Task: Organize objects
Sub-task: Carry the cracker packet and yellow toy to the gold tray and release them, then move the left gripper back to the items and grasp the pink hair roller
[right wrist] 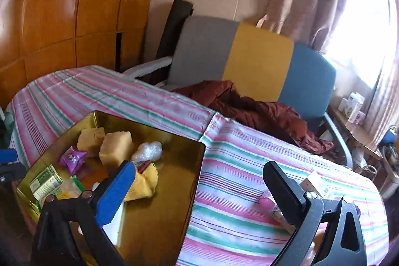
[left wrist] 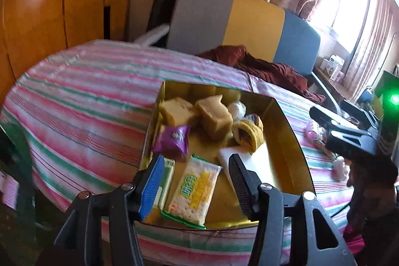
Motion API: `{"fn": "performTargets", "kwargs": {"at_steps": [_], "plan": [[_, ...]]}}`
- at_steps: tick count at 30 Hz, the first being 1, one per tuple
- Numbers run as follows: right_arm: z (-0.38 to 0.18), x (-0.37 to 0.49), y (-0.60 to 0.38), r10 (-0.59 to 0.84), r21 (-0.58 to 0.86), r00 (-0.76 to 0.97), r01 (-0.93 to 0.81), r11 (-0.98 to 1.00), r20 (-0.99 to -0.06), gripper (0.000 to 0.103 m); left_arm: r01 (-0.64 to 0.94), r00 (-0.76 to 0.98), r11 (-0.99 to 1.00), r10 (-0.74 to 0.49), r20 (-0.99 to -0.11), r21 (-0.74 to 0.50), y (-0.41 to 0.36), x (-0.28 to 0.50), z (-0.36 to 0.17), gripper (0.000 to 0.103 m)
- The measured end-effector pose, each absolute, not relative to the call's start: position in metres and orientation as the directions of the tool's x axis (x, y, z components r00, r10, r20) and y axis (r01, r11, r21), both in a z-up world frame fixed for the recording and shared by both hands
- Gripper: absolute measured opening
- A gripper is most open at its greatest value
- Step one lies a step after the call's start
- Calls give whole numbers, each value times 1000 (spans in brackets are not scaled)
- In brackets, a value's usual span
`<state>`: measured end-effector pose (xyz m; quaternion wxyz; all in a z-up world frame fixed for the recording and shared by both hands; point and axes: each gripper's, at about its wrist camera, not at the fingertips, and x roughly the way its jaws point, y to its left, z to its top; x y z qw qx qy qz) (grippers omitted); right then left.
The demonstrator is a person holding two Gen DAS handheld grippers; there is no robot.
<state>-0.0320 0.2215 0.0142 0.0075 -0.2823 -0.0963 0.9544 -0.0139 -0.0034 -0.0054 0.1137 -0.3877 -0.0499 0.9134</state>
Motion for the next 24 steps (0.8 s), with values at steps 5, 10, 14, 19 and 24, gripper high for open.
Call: {"fn": "performTargets", "kwargs": {"at_steps": [5, 10, 14, 19, 24], "plan": [[15, -24, 227, -13, -41, -800, 46, -998, -600, 103, -152, -678, -977, 211, -704, -146, 4, -13, -3, 54], [12, -13, 228, -66, 26, -786, 64, -998, -615, 103, -144, -683, -984, 173, -709, -101, 11, -10, -4, 54], [-3, -13, 225, -162, 98, -709, 131, -987, -686, 103, -138, -691, -987, 153, -706, -79, 15, -6, -5, 54], [-17, -7, 224, -184, 105, -687, 156, -982, -703, 103, -148, -689, -987, 154, -709, -70, 19, -4, -6, 54], [-18, 3, 223, -187, 81, -689, 183, -980, -701, 103, -176, -677, -983, 161, -719, -55, 29, -2, -9, 54]]}}
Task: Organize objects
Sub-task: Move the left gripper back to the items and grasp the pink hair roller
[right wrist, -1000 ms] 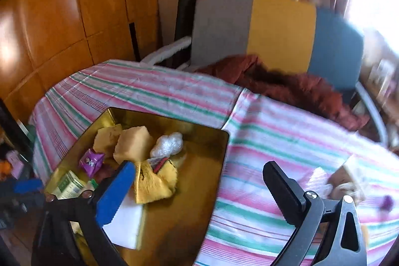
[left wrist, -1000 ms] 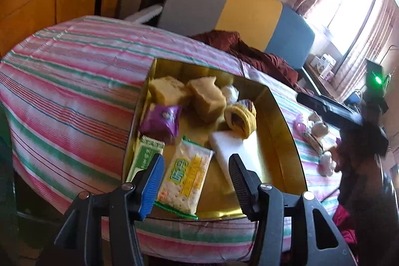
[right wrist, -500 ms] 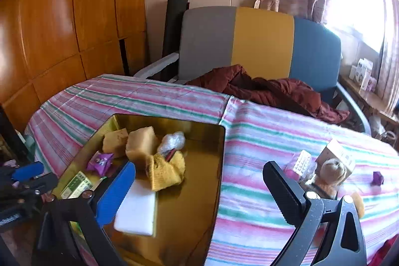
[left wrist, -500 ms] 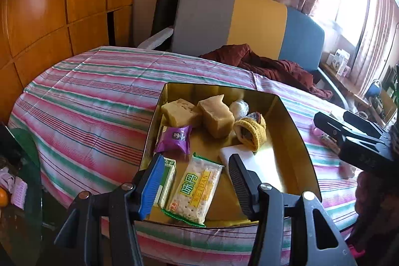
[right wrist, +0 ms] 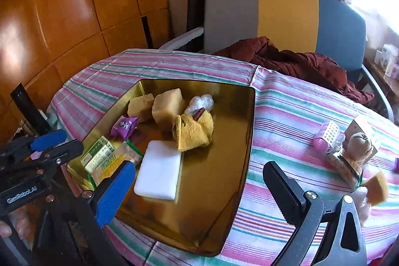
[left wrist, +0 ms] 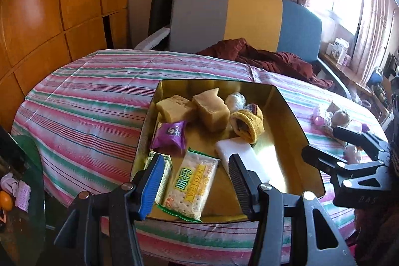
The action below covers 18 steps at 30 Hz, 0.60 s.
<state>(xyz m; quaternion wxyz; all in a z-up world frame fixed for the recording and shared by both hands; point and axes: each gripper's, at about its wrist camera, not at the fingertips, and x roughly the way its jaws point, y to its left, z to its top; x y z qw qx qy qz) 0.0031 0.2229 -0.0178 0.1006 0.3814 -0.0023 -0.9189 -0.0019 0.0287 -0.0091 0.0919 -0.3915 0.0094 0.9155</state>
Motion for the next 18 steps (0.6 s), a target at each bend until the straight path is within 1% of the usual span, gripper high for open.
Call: {"fn": "performTargets", "kwargs": {"at_steps": [4, 10, 14, 18], "plan": [[-17, 12, 228, -146, 30, -700, 176, -984, -699, 103, -188, -666, -981, 161, -728, -44, 35, -1, -11, 54], [-18, 20, 249, -104, 17, -696, 131, -991, -711, 103, -182, -628, -983, 137, -766, -27, 39, -8, -21, 54], [-19, 22, 277, -59, 16, -690, 69, -997, -721, 103, -201, -600, -977, 177, -780, -67, 40, -11, -24, 54], [-19, 25, 313, -21, 39, -685, -10, -999, -728, 103, -244, -598, -964, 233, -767, -102, 46, -11, -19, 57]]}}
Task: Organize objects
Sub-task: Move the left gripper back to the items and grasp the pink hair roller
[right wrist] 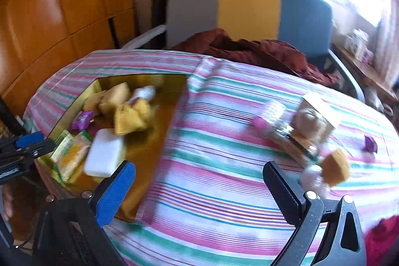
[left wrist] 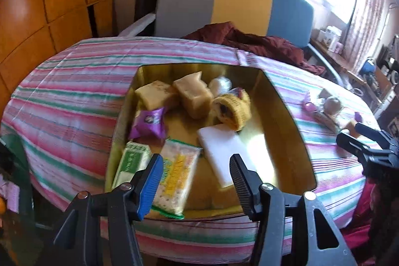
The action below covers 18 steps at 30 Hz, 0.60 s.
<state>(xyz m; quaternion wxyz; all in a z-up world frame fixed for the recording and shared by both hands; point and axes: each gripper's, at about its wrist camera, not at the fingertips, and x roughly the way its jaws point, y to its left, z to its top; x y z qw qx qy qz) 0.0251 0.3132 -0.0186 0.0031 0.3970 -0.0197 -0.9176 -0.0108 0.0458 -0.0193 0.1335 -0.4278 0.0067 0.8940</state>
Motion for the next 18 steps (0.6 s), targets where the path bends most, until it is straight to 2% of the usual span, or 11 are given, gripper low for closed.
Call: {"fn": "performTargets", "kwargs": {"at_steps": [11, 18], "plan": [[-2, 40, 440, 156, 66, -666, -296, -953, -729, 103, -457, -521, -868, 438, -732, -194, 102, -19, 1, 59], [5, 32, 493, 232, 56, -651, -390, -919, -723, 103, -573, -399, -778, 539, -741, -258, 162, -35, 10, 69]]}}
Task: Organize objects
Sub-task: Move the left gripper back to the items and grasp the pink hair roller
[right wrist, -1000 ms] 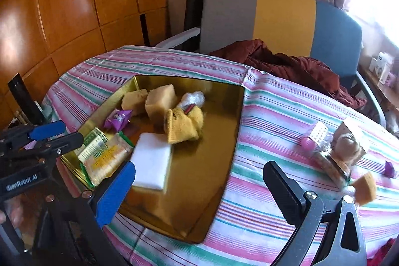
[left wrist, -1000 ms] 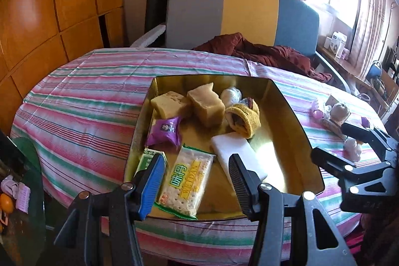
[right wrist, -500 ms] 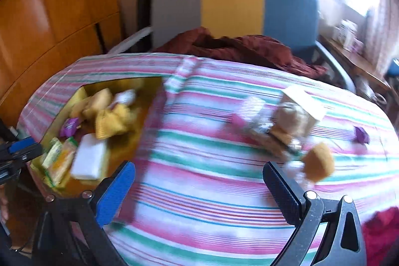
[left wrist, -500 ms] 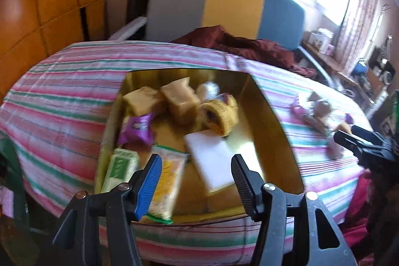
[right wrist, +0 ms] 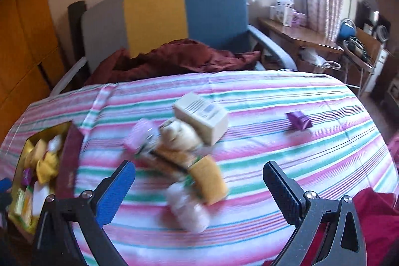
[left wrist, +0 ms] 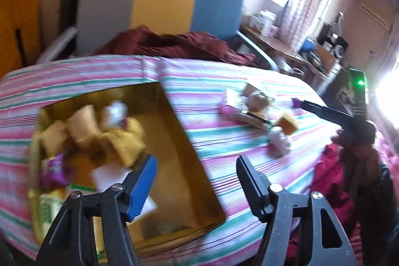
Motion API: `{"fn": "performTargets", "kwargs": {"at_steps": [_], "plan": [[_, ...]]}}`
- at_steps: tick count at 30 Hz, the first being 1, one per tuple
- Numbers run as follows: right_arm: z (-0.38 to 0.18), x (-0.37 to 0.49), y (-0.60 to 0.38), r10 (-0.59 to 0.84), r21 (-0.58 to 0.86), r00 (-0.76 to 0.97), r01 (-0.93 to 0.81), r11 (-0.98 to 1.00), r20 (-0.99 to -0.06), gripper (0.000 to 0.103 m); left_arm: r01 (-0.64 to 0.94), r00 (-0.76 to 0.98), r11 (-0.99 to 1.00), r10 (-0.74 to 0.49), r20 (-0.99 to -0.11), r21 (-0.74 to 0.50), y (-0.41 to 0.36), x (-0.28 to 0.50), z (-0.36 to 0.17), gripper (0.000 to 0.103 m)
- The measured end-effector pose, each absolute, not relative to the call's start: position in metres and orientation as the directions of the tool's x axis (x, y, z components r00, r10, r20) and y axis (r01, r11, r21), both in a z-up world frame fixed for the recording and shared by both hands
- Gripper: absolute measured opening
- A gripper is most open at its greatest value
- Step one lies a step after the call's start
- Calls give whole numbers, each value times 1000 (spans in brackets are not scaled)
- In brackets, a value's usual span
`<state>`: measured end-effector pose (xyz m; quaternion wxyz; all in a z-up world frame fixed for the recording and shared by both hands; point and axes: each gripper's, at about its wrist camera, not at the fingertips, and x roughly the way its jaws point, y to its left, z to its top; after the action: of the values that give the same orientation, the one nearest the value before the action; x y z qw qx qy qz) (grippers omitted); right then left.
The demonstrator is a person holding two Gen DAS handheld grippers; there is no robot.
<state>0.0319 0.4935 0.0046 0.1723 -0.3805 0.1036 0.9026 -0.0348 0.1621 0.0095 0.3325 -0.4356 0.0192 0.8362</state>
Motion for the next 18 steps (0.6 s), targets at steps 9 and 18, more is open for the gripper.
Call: {"fn": "performTargets", "kwargs": {"at_steps": [9, 18], "plan": [[-17, 28, 533, 197, 159, -671, -430, -889, -715, 103, -610, -308, -765, 469, -828, -207, 257, -72, -3, 67], [-15, 32, 542, 185, 198, -686, -439, -876, -704, 103, -626, -193, -741, 448, -873, -242, 336, -122, -41, 60]]}}
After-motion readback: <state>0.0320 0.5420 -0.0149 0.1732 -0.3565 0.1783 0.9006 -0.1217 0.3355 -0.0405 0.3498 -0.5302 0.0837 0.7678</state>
